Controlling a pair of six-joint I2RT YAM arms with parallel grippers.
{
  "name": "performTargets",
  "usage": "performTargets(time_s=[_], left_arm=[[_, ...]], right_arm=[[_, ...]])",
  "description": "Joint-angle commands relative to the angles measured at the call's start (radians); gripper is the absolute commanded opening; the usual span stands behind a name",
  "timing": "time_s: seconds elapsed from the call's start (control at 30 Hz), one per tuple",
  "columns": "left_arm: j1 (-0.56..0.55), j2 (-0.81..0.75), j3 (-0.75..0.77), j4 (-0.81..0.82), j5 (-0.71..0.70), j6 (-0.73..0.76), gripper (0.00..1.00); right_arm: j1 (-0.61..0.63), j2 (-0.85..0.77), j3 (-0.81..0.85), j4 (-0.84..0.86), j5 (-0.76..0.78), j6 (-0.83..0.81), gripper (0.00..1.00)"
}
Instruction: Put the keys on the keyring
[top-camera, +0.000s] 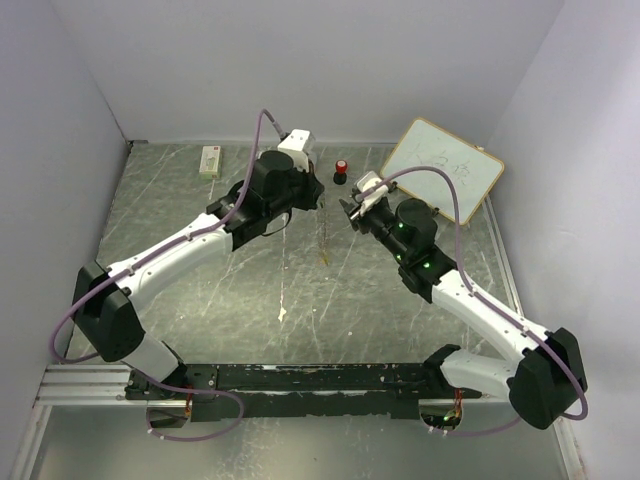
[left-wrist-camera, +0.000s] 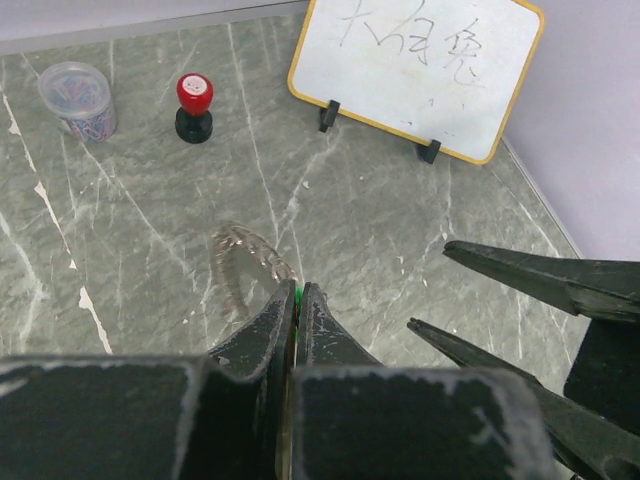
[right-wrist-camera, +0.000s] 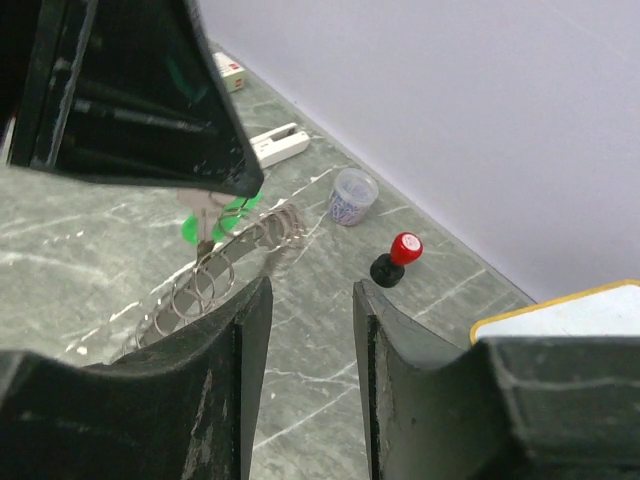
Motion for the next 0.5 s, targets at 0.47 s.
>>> performTargets(time_s=[0.47], left_arm=[[0.019, -0.062, 0.031, -0.007, 0.204, 0.101, 0.07]], right_arm=[[-0.092, -0.003, -0.012, 0.014, -0.430, -0.099, 0.40]])
